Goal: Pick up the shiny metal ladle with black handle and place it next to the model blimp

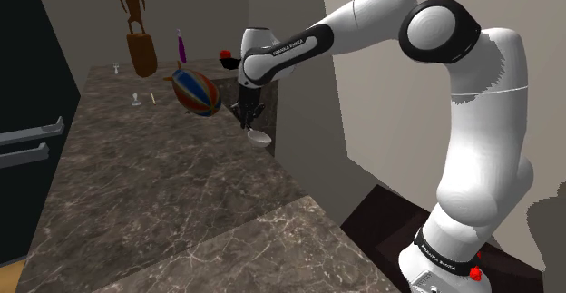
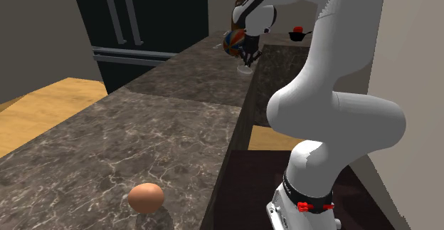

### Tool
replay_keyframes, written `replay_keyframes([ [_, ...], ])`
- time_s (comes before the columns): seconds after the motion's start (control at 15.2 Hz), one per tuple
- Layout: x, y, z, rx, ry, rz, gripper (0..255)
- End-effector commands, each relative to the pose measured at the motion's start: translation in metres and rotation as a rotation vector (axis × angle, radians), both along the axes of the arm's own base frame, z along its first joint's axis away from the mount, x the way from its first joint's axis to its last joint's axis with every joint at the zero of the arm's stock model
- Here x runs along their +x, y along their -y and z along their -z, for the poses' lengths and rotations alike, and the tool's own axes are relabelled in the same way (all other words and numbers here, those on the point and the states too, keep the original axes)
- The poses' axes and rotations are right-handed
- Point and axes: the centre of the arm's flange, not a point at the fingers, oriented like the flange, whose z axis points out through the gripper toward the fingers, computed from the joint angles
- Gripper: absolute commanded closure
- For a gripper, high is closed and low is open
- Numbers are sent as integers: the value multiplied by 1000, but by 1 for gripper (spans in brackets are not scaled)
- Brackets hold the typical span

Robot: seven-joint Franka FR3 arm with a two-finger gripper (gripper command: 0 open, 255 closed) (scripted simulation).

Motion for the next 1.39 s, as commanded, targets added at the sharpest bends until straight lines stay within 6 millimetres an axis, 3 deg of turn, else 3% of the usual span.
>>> replay_keyframes([
  [0.0,1,0,11,0,0,0,255],
  [0.33,1,0,36,0,0,0,255],
  [0.79,1,0,36,0,0,0,255],
  [0.86,0,0,36,0,0,0,0],
  [1.19,1,0,36,0,0,0,0],
  [1.32,-3,2,10,0,0,0,0],
])
